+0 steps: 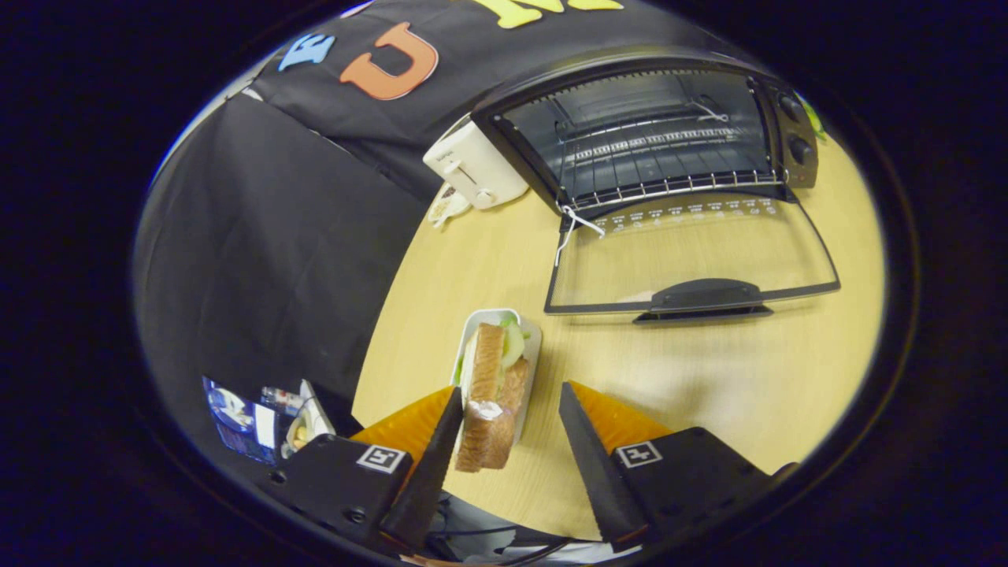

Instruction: Open the toaster oven, put the food inside, and close the toaster oven door.

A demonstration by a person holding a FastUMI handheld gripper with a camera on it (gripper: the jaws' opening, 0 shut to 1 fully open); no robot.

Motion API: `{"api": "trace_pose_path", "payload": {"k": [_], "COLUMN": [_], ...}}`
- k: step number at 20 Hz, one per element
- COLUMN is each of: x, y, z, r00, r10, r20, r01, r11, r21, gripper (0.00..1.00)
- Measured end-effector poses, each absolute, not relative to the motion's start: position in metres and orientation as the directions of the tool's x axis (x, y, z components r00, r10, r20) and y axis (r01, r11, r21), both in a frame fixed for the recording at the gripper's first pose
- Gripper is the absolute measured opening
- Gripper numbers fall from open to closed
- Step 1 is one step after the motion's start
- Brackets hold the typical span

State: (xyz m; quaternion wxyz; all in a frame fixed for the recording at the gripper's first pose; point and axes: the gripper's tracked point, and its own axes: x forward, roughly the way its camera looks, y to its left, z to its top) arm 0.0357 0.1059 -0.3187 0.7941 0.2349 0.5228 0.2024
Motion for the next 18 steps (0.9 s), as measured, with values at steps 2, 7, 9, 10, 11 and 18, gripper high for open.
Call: {"api": "trace_pose_path", "payload": {"k": [2,7,9,10,11,18], "x": [0.035,0.033,0.032,0.03,0.028,0.026], "y": [0.107,0.115,0.117,0.12,0.122,0.122], "z": [-0.316,-0.319,-0.321,-0.324,-0.325,-0.323], "r00": [0.327,0.25,0.225,0.201,0.182,0.138], "r10": [0.601,0.65,0.667,0.681,0.697,0.777], "r20": [-0.729,-0.717,-0.71,-0.704,-0.693,-0.614], "r01": [-0.059,-0.058,-0.041,-0.033,-0.022,0.048], "r11": [0.783,0.75,0.734,0.723,0.708,0.614], "r21": [0.62,0.659,0.677,0.69,0.706,0.788], "gripper": [0.73,0.55,0.51,0.5,0.49,0.36]}}
